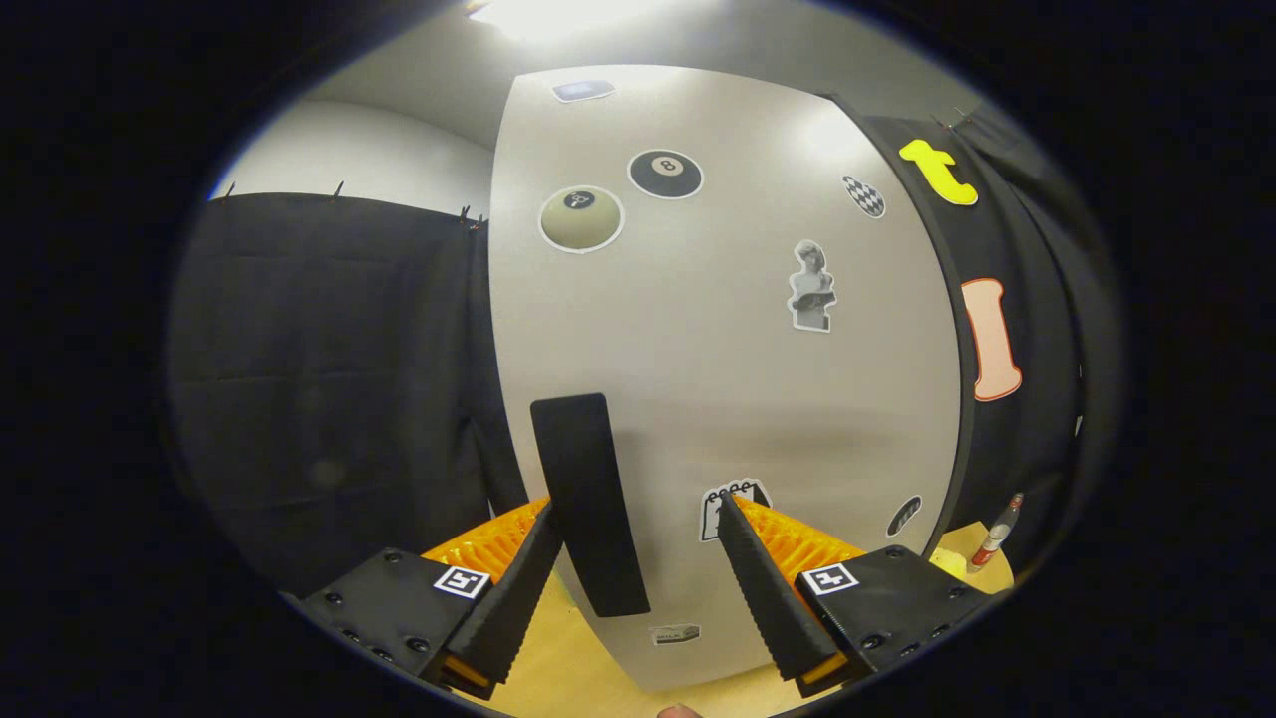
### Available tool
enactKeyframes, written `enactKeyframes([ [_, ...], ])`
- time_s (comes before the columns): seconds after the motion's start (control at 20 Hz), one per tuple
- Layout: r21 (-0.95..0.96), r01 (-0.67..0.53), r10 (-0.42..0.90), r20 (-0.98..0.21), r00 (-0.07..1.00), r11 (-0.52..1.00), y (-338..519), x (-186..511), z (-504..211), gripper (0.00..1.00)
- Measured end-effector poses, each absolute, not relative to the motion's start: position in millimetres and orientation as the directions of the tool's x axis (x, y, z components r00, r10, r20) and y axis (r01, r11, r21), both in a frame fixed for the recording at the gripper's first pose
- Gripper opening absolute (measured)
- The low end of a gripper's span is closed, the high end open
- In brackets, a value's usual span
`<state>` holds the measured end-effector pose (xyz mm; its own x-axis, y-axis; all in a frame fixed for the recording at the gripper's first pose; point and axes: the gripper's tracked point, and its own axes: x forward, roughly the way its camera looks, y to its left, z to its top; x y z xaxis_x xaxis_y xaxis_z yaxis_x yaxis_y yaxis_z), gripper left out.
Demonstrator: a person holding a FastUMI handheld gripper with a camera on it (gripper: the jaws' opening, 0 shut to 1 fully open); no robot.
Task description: Open the shoe cabinet door, grab the shoes and put them into the shoe cabinet, then close the shoe cabinet door.
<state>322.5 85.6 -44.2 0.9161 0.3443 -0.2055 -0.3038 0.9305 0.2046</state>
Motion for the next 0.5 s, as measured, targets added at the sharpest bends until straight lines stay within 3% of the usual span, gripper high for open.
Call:
enactKeyframes([
  [0.5,0.096,-0.141,0.157,-0.177,0.972,0.985,-29.3,258.2,-18.5,0.97],
])
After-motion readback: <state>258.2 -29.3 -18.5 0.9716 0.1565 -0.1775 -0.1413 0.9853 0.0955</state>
